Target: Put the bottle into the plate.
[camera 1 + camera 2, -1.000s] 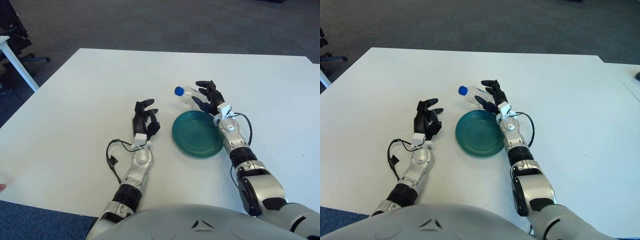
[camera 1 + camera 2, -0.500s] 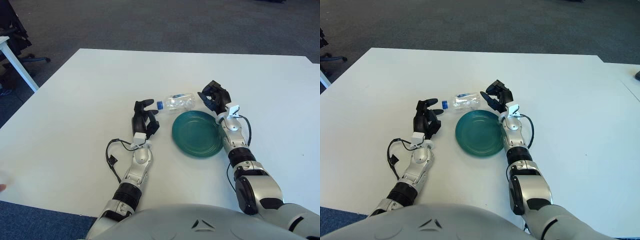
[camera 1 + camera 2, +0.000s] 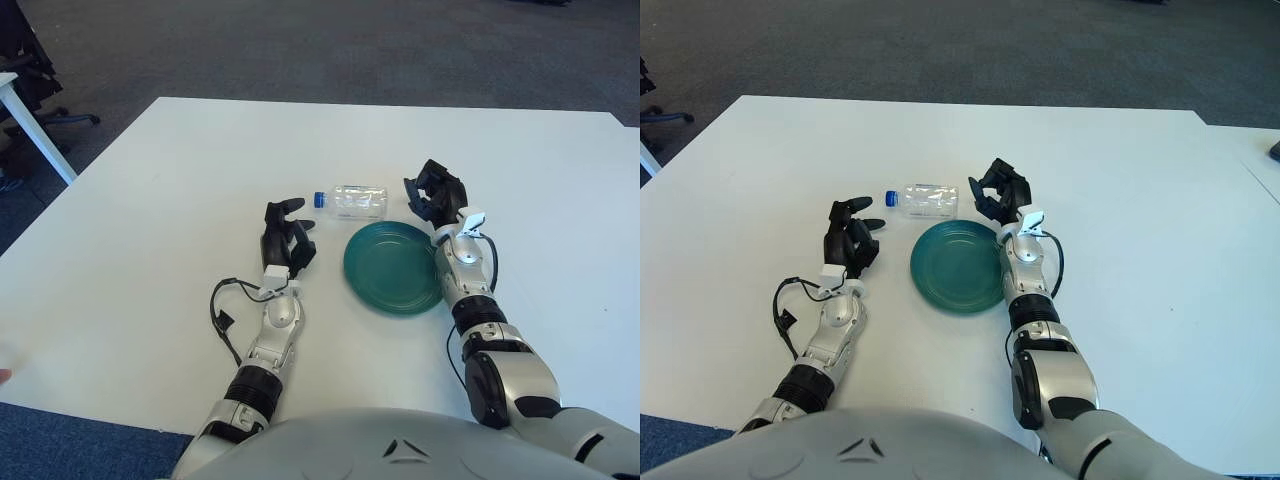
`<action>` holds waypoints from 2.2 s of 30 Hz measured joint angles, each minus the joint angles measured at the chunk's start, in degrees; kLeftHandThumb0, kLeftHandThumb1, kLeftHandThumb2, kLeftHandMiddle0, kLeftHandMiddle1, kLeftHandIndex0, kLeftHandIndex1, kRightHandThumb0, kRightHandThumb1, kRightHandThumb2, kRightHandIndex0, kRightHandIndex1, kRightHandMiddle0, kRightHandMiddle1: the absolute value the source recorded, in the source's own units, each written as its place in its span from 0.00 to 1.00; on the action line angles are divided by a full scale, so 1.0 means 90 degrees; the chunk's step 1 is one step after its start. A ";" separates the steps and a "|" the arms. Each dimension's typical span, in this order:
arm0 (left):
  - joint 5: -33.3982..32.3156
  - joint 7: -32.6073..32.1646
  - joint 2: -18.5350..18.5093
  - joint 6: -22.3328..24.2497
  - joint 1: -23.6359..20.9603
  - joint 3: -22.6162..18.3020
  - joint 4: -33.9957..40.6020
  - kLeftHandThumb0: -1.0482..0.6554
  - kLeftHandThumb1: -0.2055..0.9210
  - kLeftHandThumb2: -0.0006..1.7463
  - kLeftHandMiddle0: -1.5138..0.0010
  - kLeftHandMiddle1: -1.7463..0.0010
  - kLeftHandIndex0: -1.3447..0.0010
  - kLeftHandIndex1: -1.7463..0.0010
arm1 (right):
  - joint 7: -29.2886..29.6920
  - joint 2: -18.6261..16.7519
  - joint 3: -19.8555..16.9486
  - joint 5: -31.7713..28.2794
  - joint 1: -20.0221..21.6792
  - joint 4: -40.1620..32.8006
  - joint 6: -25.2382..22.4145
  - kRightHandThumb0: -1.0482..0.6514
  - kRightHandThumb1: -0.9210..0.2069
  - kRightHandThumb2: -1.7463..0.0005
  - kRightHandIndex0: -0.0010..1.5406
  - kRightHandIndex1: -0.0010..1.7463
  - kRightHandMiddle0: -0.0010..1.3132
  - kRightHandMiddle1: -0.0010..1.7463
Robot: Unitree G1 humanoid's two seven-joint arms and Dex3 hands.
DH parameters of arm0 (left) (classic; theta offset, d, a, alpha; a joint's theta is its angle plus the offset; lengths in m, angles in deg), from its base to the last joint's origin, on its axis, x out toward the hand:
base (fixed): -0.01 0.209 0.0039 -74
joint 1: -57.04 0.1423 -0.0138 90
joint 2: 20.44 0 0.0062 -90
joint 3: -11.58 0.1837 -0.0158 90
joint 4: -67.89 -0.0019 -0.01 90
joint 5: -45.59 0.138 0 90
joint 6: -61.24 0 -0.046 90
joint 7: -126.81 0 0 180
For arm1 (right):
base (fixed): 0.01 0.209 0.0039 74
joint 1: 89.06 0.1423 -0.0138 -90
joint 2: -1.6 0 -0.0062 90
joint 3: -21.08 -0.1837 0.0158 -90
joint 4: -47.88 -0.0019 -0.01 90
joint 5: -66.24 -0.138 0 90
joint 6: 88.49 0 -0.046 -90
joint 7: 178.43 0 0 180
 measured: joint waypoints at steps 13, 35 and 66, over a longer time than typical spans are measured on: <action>-0.0084 0.0213 0.0000 -0.0086 -0.0005 -0.0018 -0.0016 0.25 1.00 0.53 0.59 0.29 0.72 0.22 | -0.0007 0.0000 -0.0129 -0.0055 0.0001 0.0084 0.0112 0.31 0.17 0.65 0.72 1.00 0.65 1.00; 0.0199 0.0010 -0.0003 0.0084 -0.0014 0.0003 0.0028 0.23 1.00 0.51 0.64 0.32 0.76 0.25 | -0.0046 0.0018 -0.0273 -0.0076 -0.0010 0.0131 0.0126 0.34 0.48 0.30 0.68 1.00 0.47 1.00; 0.0079 0.0492 -0.0007 0.0342 0.0078 -0.0392 0.0250 0.32 0.88 0.48 0.64 0.39 0.71 0.28 | -0.0531 0.0779 -0.1015 -0.0542 -0.0571 0.0280 0.0264 0.31 0.63 0.17 0.65 1.00 0.54 1.00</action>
